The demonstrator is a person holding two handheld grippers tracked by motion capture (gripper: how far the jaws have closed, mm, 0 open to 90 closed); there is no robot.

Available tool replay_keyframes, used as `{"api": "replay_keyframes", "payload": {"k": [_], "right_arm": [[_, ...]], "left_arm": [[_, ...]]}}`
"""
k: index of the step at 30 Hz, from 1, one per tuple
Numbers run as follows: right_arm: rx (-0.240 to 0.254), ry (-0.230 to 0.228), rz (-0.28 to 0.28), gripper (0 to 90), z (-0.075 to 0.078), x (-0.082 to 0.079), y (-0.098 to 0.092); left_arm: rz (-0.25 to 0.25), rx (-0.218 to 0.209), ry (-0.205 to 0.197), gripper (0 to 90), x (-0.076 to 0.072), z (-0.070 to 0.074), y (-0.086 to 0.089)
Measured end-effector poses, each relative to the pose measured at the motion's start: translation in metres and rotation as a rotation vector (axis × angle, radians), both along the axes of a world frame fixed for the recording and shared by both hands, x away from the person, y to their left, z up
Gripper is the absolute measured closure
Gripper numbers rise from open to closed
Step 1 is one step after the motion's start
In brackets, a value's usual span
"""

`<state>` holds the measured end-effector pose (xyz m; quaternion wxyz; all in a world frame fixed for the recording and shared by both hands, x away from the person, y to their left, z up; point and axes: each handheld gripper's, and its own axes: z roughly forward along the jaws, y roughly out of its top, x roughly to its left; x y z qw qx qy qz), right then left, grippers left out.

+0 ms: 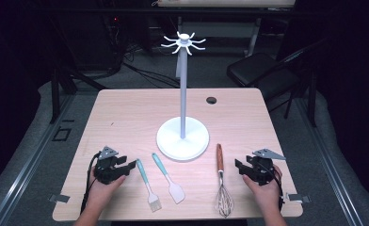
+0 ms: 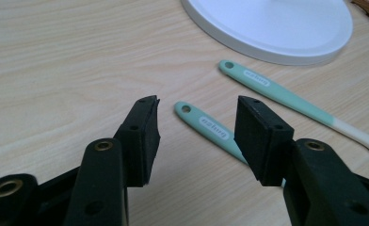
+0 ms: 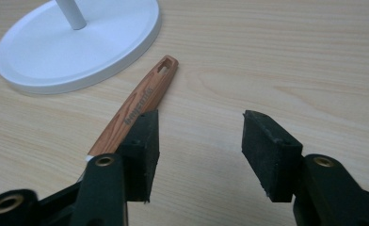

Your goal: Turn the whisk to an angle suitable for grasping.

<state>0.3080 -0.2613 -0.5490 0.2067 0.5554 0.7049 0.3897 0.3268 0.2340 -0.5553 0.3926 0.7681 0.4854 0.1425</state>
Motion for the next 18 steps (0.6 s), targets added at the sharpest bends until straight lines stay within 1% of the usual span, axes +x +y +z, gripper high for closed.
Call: {"api": "replay_keyframes", "payload": {"k": [1, 2, 3, 4, 5, 8, 9, 10, 12, 13, 14, 15, 18], "right_arm": [[0.015, 0.004, 0.0, 44.5, 0.0, 0.0, 0.0], [0.014, 0.005, 0.003, 44.3, -0.001, 0.001, 0.001], [0.008, -0.004, 0.004, 43.5, -0.001, 0.002, 0.002], [-0.017, 0.003, 0.006, 42.5, -0.001, 0.002, 0.003], [-0.008, -0.002, 0.012, 41.9, -0.001, 0.002, 0.005], [-0.012, 0.001, 0.028, 41.0, -0.002, 0.004, 0.01], [-0.012, 0.001, 0.028, 41.0, -0.002, 0.004, 0.01], [-0.016, 0.011, 0.034, 40.9, -0.002, 0.004, 0.012], [-0.006, 0.023, 0.039, 41.1, -0.001, 0.005, 0.014], [0.013, 0.038, 0.045, 41.1, 0.0, 0.005, 0.015], [0.04, 0.042, 0.062, 41.4, 0.0, 0.006, 0.015], [0.052, 0.049, 0.068, 42.8, 0.001, 0.006, 0.017], [0.052, 0.06, 0.075, 44.7, 0.001, 0.007, 0.021]], "left_arm": [[0.015, 0.001, -0.005, 50.2, 0.0, 0.001, 0.001], [0.024, 0.0, -0.016, 50.2, -0.001, 0.001, 0.003], [0.03, 0.003, -0.031, 50.2, -0.002, 0.002, 0.004], [0.038, 0.003, -0.038, 50.0, -0.002, 0.003, 0.005], [0.043, -0.003, -0.042, 49.7, -0.003, 0.003, 0.006], [0.052, -0.025, -0.042, 48.0, -0.004, 0.005, 0.01], [0.052, -0.025, -0.042, 47.9, -0.004, 0.005, 0.01], [0.061, -0.056, -0.041, 47.7, -0.004, 0.006, 0.014], [0.07, -0.076, -0.044, 47.2, -0.004, 0.006, 0.016], [0.069, -0.078, -0.043, 47.1, -0.005, 0.007, 0.017], [0.066, -0.08, -0.045, 47.1, -0.005, 0.007, 0.018], [0.065, -0.081, -0.045, 47.2, -0.005, 0.007, 0.018], [0.058, -0.085, -0.041, 47.5, -0.006, 0.007, 0.019]]}}
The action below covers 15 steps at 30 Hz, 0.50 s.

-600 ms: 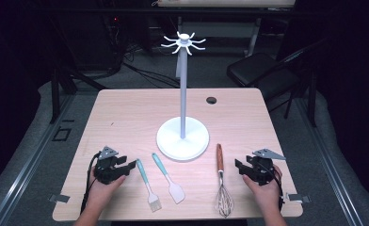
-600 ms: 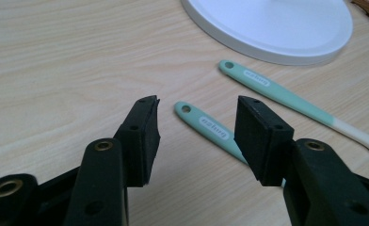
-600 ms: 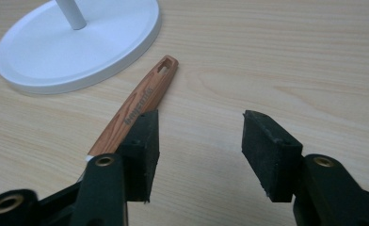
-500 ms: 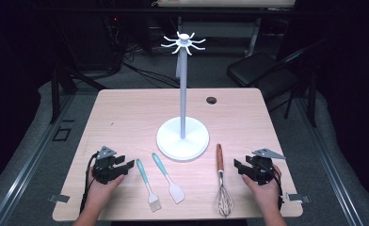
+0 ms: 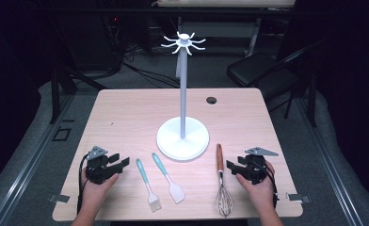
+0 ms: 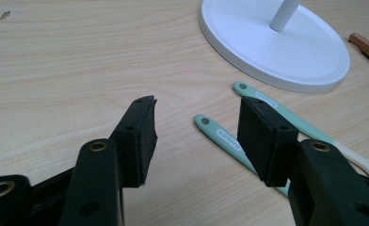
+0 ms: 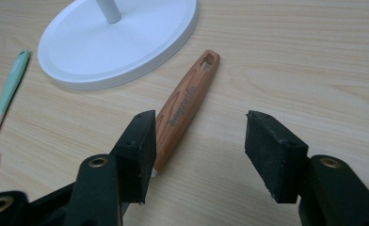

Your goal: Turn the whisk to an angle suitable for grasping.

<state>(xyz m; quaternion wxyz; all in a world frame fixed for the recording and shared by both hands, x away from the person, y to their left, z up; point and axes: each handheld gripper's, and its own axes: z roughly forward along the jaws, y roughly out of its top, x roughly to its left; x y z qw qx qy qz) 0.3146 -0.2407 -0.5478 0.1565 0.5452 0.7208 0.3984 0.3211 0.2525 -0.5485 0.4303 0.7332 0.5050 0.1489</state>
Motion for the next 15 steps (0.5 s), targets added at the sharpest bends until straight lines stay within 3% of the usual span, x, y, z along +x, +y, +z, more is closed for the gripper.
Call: {"api": "replay_keyframes", "payload": {"k": [6, 9, 13, 15], "right_arm": [[0.044, 0.067, -0.013, 49.6, -0.004, 0.007, 0.014], [0.035, 0.079, -0.016, 50.2, -0.004, 0.009, 0.017], [0.0, 0.079, -0.021, 50.5, 0.001, 0.012, 0.026], [-0.047, 0.08, -0.008, 51.7, 0.005, 0.015, 0.03]], "left_arm": [[-0.005, 0.008, -0.003, 47.7, -0.001, 0.0, -0.001], [-0.004, 0.013, -0.003, 48.1, -0.001, -0.001, -0.001], [-0.001, 0.012, 0.01, 48.4, -0.003, -0.003, -0.002], [-0.006, 0.015, 0.006, 48.5, -0.003, -0.002, -0.002]]}}
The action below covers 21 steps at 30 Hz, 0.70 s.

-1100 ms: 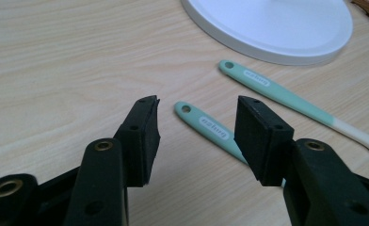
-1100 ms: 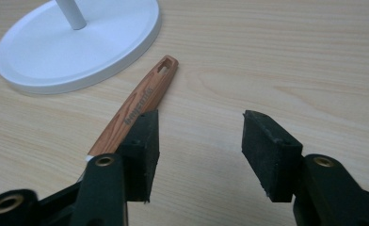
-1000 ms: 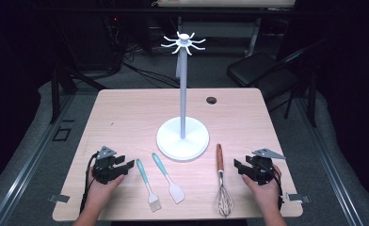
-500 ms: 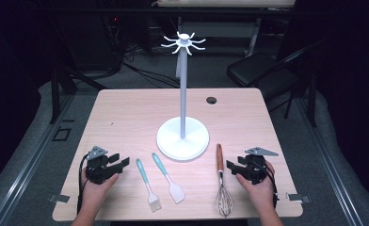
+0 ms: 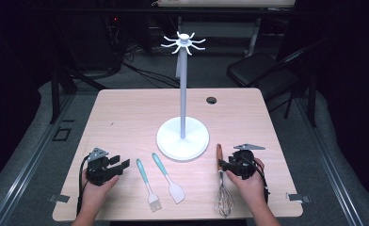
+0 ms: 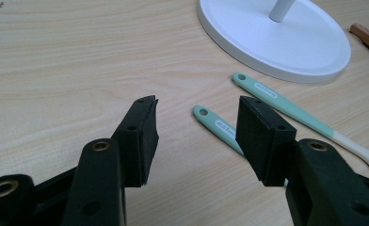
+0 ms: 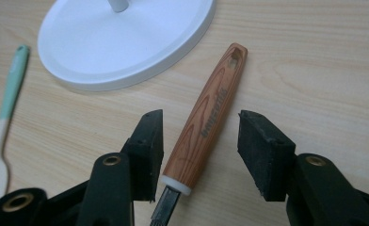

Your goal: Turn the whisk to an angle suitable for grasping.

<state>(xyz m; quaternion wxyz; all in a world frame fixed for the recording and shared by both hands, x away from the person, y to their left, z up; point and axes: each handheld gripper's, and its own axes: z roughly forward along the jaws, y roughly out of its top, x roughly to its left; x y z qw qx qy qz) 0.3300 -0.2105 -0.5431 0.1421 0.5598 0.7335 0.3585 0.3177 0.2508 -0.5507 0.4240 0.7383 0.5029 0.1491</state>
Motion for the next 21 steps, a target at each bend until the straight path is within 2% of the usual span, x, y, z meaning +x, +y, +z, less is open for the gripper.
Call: {"api": "replay_keyframes", "payload": {"k": [2, 6, 7, 8, 11, 15, 17, 21], "right_arm": [[-0.009, 0.017, 0.0, 53.4, 0.001, 0.005, 0.004], [-0.02, 0.08, -0.028, 57.6, -0.001, 0.013, 0.008], [-0.058, 0.103, -0.023, 58.1, 0.0, 0.014, 0.006], [-0.004, 0.105, -0.047, 58.2, -0.004, 0.015, 0.008], [0.027, 0.12, -0.059, 58.2, -0.008, 0.016, 0.008], [0.024, 0.152, -0.056, 58.1, -0.013, 0.019, 0.01], [0.019, 0.162, -0.054, 58.1, -0.016, 0.02, 0.012], [0.005, 0.166, -0.041, 57.4, -0.021, 0.02, 0.016]], "left_arm": [[-0.002, 0.005, -0.013, 48.5, -0.002, 0.002, 0.0], [-0.006, 0.01, -0.018, 48.4, -0.004, 0.004, 0.001], [-0.006, 0.01, -0.018, 48.5, -0.004, 0.004, 0.001], [-0.006, 0.01, -0.019, 48.5, -0.004, 0.003, 0.002], [-0.007, 0.013, -0.016, 48.8, -0.004, 0.003, 0.004], [-0.001, 0.004, -0.023, 48.8, -0.004, 0.003, 0.004], [-0.008, 0.014, -0.012, 48.8, -0.003, 0.004, 0.004], [-0.007, 0.018, -0.013, 48.8, -0.002, 0.0, 0.002]]}}
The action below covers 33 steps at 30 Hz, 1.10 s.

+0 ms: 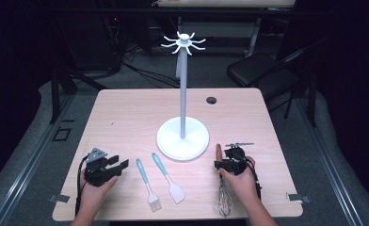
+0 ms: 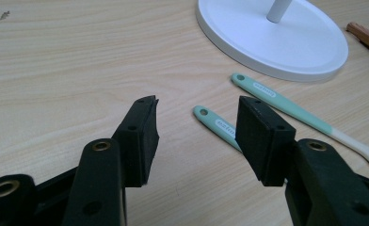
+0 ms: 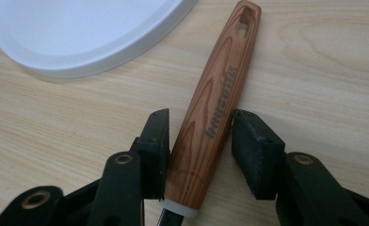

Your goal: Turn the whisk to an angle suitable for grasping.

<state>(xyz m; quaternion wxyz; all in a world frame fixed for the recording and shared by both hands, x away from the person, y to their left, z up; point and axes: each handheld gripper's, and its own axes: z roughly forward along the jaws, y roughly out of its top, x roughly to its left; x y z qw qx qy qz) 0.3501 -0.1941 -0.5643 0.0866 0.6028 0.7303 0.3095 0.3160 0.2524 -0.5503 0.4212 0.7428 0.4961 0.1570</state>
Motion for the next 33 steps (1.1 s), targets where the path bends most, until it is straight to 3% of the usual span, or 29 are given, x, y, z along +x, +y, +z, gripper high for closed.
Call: {"api": "replay_keyframes", "payload": {"k": [8, 11, 12, 14, 15, 21, 28, 33], "right_arm": [[-0.024, 0.002, -0.016, 59.5, 0.0009, 0.0003, 0.004], [-0.032, -0.005, -0.013, 64.3, 0.0018, -0.0014, 0.007], [-0.064, 0.011, -0.001, 64.9, 0.0042, -0.0015, 0.0063], [-0.071, 0.016, 0.003, 64.9, 0.0048, -0.001, 0.006], [-0.029, 0.01, -0.009, 65.2, 0.0027, -0.0001, 0.0074], [0.018, 0.024, -0.038, 68.6, 0.0037, 0.0018, 0.0045], [0.024, 0.036, -0.031, 69.0, 0.0054, 0.0036, 0.0012], [-0.002, 0.027, -0.024, 69.1, 0.0059, 0.0037, 0.0032]], "left_arm": [[-0.007, 0.006, -0.003, 49.0, 0.0, 0.0001, 0.0], [-0.005, 0.004, 0.003, 49.0, 0.0012, -0.0009, 0.0009], [-0.004, 0.004, 0.003, 49.1, 0.0016, -0.0012, 0.0008], [-0.006, 0.006, 0.002, 49.2, 0.0018, -0.0012, 0.0006], [-0.007, 0.007, 0.001, 49.1, 0.0017, -0.0012, 0.0005], [-0.016, 0.012, 0.008, 49.5, 0.0017, -0.0009, -0.0003], [-0.016, 0.009, 0.002, 49.6, 0.0017, -0.001, -0.0011], [-0.018, 0.011, -0.002, 49.7, 0.0014, -0.001, -0.0018]]}}
